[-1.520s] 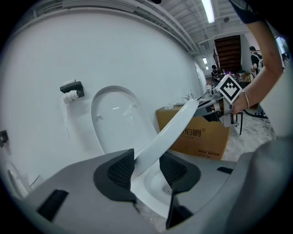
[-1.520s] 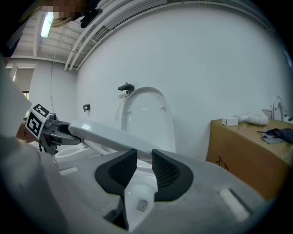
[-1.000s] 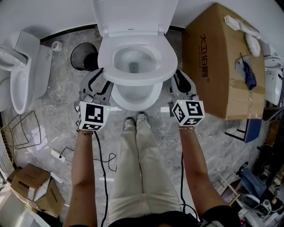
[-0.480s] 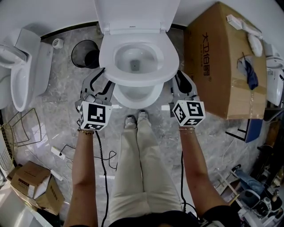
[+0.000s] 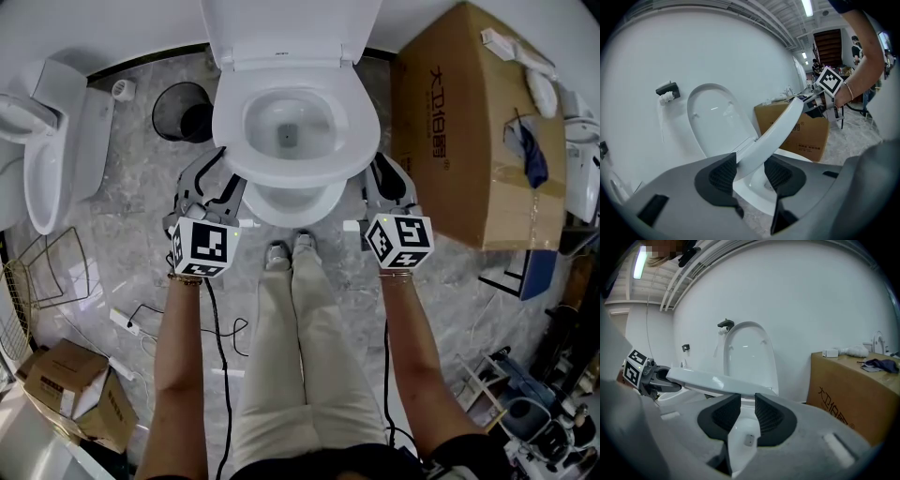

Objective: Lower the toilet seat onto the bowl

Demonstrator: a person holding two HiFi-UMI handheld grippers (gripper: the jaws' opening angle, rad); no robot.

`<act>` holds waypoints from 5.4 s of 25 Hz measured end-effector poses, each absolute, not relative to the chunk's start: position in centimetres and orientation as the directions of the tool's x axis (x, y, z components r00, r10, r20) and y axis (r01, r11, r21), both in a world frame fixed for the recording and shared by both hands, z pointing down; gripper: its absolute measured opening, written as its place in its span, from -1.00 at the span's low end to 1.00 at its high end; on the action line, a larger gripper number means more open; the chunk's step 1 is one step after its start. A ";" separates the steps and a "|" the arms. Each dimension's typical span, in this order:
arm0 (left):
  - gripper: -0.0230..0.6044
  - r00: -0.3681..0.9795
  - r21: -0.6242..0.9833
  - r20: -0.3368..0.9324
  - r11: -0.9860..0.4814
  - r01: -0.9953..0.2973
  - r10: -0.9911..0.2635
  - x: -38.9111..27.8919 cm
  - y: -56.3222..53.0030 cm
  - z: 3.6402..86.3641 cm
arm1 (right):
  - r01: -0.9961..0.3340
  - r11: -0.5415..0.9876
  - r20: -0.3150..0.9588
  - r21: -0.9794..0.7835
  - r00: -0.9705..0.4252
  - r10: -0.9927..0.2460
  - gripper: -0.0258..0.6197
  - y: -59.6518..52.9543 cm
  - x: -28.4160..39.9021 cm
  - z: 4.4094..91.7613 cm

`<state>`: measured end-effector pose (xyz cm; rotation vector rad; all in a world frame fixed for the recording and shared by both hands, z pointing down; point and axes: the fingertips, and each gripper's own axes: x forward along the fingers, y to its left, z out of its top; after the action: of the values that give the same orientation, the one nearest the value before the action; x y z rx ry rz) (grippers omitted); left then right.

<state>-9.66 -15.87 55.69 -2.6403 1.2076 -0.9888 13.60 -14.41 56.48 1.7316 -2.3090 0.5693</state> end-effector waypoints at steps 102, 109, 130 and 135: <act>-0.57 0.659 0.966 0.244 0.241 -0.098 -0.711 -10.1 -8.1 66.7 | -0.224 -0.199 0.287 -0.954 -0.500 -0.817 -0.50 -6.6 11.5 65.8; -0.58 0.658 0.961 0.255 0.260 -0.093 -0.709 -10.3 -7.7 67.8 | -0.227 -0.207 0.298 -0.951 -0.516 -0.803 -0.51 -6.2 11.2 66.9; -0.60 0.675 0.945 0.305 0.301 -0.127 -0.672 -10.2 -6.7 72.0 | -0.258 -0.284 0.381 -0.924 -0.534 -0.755 -0.54 -5.1 11.3 71.6; -0.60 0.689 0.942 0.316 0.305 -0.144 -0.652 -10.2 -6.6 72.9 | -0.294 -0.324 0.435 -0.899 -0.521 -0.734 -0.54 -4.5 11.6 73.1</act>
<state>-10.15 -6.63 72.91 -3.9045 2.4512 1.2132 11.59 -4.55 73.14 1.6216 -1.9631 2.3600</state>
